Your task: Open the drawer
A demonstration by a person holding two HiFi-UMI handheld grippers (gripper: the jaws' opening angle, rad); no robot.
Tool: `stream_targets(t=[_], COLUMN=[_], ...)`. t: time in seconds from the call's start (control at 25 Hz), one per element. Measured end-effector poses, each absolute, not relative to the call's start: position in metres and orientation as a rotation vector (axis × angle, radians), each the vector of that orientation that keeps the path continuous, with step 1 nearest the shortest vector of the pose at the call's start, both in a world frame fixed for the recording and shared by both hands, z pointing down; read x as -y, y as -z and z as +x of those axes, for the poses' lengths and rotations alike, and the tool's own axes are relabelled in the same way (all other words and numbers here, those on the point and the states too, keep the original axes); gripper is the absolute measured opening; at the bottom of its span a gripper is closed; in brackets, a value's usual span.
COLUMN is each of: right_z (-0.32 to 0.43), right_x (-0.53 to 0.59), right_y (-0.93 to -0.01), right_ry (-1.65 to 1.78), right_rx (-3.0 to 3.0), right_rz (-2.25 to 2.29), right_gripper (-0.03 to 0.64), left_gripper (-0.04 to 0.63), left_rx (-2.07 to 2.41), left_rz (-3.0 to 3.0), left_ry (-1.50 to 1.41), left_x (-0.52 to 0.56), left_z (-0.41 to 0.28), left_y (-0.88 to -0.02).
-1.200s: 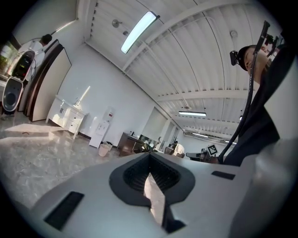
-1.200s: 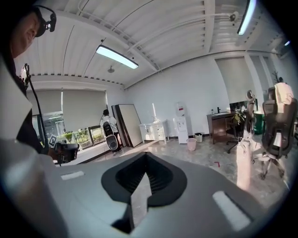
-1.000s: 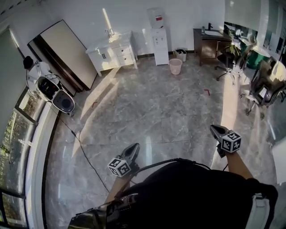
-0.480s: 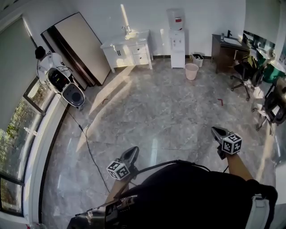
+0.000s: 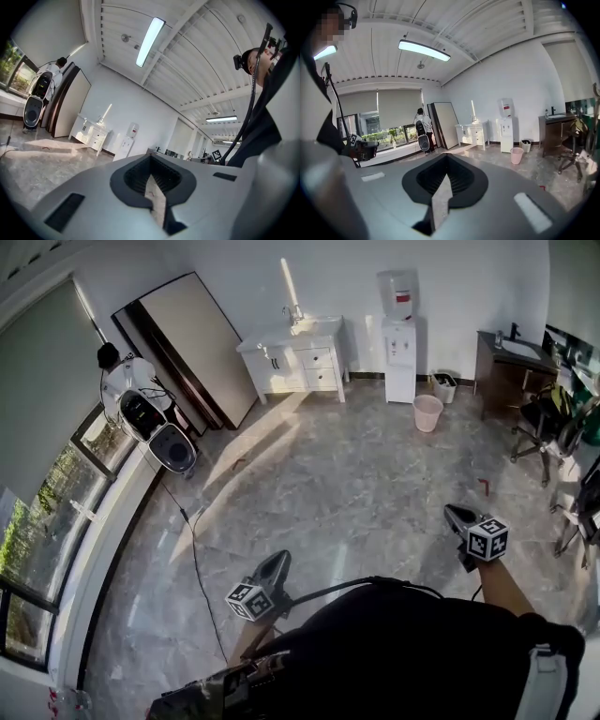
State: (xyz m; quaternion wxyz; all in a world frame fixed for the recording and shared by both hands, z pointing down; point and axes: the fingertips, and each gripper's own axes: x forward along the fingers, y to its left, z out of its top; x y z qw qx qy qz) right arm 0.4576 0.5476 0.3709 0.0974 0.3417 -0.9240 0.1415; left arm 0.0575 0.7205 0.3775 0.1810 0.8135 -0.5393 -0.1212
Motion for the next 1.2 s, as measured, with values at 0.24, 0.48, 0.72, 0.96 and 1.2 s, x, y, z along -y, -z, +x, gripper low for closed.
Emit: stream_targets(t=[0.24, 0.48, 0.72, 0.96, 1.2], right_z=[0.502, 0.532, 0.553, 0.549, 0.493], right_x=[-0.481, -0.451, -0.428, -0.389, -0.350], right_y=[-0.374, -0.393, -0.408, -0.403, -0.388], right_ry=[-0.422, -0.483, -0.537, -0.504, -0.490], right_rx=[2.750, 2.735, 2.682, 2.627, 2.586], right_rz=[0.994, 1.028, 1.126, 1.268, 1.350], right_gripper=[0.002, 0.002, 0.002, 0.002, 0.002], left_gripper=[0.000, 0.000, 0.000, 0.000, 0.000], left_rx=[1.500, 1.453, 1.382, 1.237, 1.150], left_rz=[2.300, 2.324, 2.341, 2.402, 2.464], left_ry=[0.344, 0.263, 0.249, 0.267, 0.259], left_x=[-0.651, -0.606, -0.553, -0.479, -0.412], left_z=[0.118, 0.149, 0.153, 0.144, 0.084], left_y=[-0.377, -0.380, -0.391, -0.401, -0.388])
